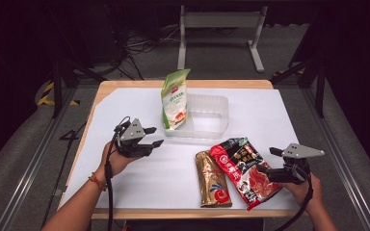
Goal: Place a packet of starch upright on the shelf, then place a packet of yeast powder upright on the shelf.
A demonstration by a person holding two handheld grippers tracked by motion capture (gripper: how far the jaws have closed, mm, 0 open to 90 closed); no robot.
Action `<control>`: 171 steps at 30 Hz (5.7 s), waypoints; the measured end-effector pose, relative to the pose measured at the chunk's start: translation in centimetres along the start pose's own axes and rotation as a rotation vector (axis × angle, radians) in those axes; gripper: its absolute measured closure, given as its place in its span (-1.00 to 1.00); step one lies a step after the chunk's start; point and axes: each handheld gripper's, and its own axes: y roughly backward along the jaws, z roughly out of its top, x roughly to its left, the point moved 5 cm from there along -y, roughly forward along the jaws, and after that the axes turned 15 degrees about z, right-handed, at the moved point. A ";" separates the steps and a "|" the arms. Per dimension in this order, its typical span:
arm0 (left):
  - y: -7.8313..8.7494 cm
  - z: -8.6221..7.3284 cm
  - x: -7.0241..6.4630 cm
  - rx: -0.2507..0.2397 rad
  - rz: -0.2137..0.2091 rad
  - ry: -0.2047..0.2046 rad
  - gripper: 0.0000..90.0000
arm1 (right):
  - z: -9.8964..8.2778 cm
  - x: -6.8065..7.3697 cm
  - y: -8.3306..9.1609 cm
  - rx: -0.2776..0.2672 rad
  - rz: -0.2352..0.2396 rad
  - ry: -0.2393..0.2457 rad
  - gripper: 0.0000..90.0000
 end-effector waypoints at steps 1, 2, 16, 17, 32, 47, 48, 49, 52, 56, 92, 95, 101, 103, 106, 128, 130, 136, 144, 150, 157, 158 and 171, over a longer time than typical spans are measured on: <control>0.1 -0.3 0.0 0.011 -0.005 0.003 -0.05 | 0.0 0.0 0.0 0.002 0.001 0.002 -0.56; 0.3 -0.6 0.1 0.026 -0.007 0.003 -0.13 | 0.0 0.1 -0.1 0.004 0.003 0.003 -0.53; 2.8 -4.5 0.4 0.046 0.025 0.024 -0.48 | 0.4 1.0 0.0 0.001 0.067 0.005 -0.28; 2.9 -4.6 0.3 0.046 0.021 0.030 -0.50 | 0.4 1.2 0.0 0.003 0.075 0.009 -0.25; 3.3 -6.5 -0.1 0.053 -0.055 0.149 -0.61 | 0.7 2.4 -0.9 0.051 0.123 0.054 -0.18; -2.2 -1.7 -4.7 0.081 -0.273 0.171 -0.63 | 0.2 1.6 -0.3 0.050 0.083 0.034 -0.24; -2.7 -1.2 -5.1 0.088 -0.296 0.167 -0.63 | 0.1 1.6 -0.2 0.049 0.083 0.035 -0.25; -3.1 -1.0 -5.4 0.095 -0.302 0.167 -0.64 | 0.1 1.6 -0.2 0.048 0.083 0.033 -0.25; -4.5 -0.3 -6.4 0.120 -0.337 0.172 -0.66 | 0.0 1.5 -0.1 0.042 0.083 0.028 -0.26; -6.1 0.5 -7.6 0.140 -0.375 0.172 -0.68 | 0.0 1.4 0.0 0.043 0.083 0.030 -0.26; -11.1 2.2 -10.6 0.192 -0.453 0.241 0.74 | -0.1 1.3 -0.2 0.047 0.095 0.031 -0.29; -10.9 2.3 -10.6 0.184 -0.427 0.263 0.86 | -0.1 1.4 -0.1 0.047 0.094 0.035 -0.29; -9.4 3.1 -9.7 0.128 -0.371 0.270 0.89 | -0.1 1.3 0.0 0.042 0.089 0.032 -0.31; -8.8 3.4 -9.0 0.109 -0.359 0.283 0.89 | -0.1 1.3 0.0 0.043 0.085 0.034 -0.33; -7.8 3.8 -8.1 0.090 -0.339 0.306 0.89 | -0.1 1.2 0.0 0.045 0.082 0.033 -0.34; 0.2 7.7 -2.4 -0.205 -0.258 0.453 0.94 | -0.1 1.0 0.2 0.045 0.058 0.031 -0.40; 0.7 8.0 -2.2 -0.224 -0.253 0.461 0.94 | -0.1 0.9 0.2 0.048 0.054 0.033 -0.40; 1.3 8.9 -1.2 -0.274 -0.218 0.502 0.94 | -0.2 0.8 0.2 0.050 0.048 0.029 -0.41; 0.0 10.1 0.1 -0.279 -0.153 0.533 0.94 | -0.2 0.9 0.2 0.051 0.045 0.026 -0.41; -1.0 10.9 1.3 -0.258 -0.072 0.568 0.94 | -0.2 0.8 0.2 0.051 0.046 0.023 -0.42; -2.7 11.7 1.6 -0.243 -0.036 0.589 0.94 | -0.3 0.7 0.2 0.052 0.041 0.021 -0.44; -2.9 11.8 1.7 -0.241 -0.030 0.590 0.94 | -0.3 0.7 0.2 0.052 0.042 0.021 -0.44; -4.6 13.4 4.1 -0.227 0.145 0.604 0.94 | -0.4 0.6 0.3 0.047 0.045 0.016 -0.44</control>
